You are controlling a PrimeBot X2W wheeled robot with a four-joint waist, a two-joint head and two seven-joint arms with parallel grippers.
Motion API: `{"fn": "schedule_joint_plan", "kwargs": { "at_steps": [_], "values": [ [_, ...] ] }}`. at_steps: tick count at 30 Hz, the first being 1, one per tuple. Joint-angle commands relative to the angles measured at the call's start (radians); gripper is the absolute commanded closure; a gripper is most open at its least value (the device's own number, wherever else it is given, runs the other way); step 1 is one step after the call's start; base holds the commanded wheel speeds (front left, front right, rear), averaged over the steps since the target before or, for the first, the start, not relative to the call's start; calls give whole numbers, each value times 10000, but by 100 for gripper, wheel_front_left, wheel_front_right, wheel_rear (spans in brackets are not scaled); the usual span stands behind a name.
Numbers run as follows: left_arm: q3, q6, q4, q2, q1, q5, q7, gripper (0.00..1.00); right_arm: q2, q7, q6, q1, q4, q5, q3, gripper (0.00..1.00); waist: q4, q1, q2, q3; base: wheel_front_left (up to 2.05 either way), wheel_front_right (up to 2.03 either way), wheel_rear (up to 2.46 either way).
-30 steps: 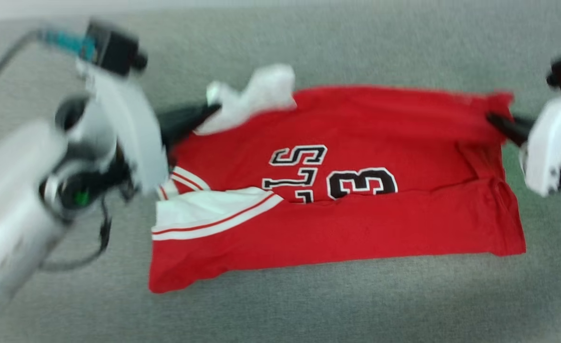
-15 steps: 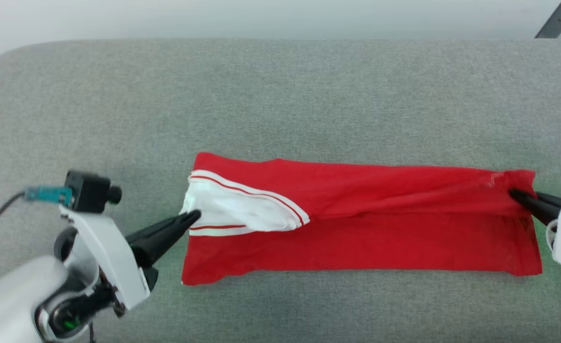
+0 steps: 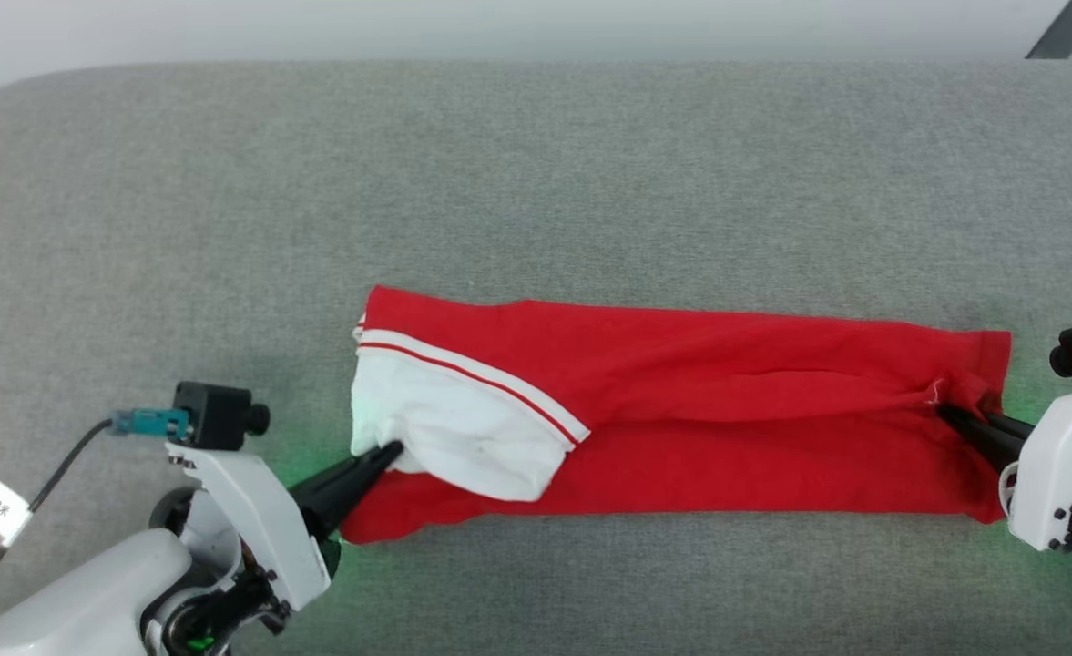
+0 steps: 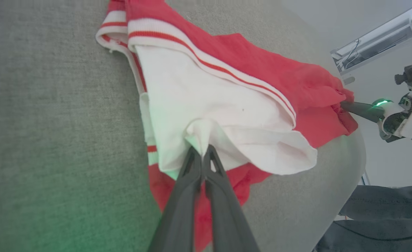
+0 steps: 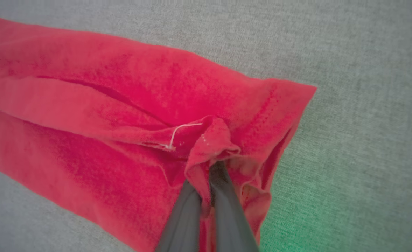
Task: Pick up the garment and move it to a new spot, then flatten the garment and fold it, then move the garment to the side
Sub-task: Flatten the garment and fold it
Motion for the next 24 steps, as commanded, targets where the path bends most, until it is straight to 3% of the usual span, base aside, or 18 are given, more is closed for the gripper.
{"fn": "schedule_joint_plan", "kwargs": {
  "at_steps": [1,3,9,15,21,24],
  "values": [
    [34,5,64,-59,-39,86,-153,60,98,-56,-16,-15,22,47,-40,68,-60,0,0,-3,0,0,0],
    [144,5,182,-182,36,42,-521,0,187,-158,-16,-21,-21,175,-152,0,-107,0,0,-95,0,0,0],
    [366,5,240,-440,506,393,-1777,0,125,-240,-16,373,-139,647,-565,0,11,0,0,-578,0,0,0],
    [919,181,715,-1133,1411,1160,-2195,0,-236,-258,-16,1185,15,1267,-1196,0,601,0,0,-1130,0,0,0],
    [3258,666,947,-2402,2788,2754,-2212,0,-401,-38,-16,1914,500,1958,-2039,0,1223,0,0,-1215,0,0,0],
    [4419,681,856,-3023,3441,3764,-2214,0,-418,273,-16,2117,832,2140,-2352,0,1459,0,0,-1189,0,0,0]
  ]
}}
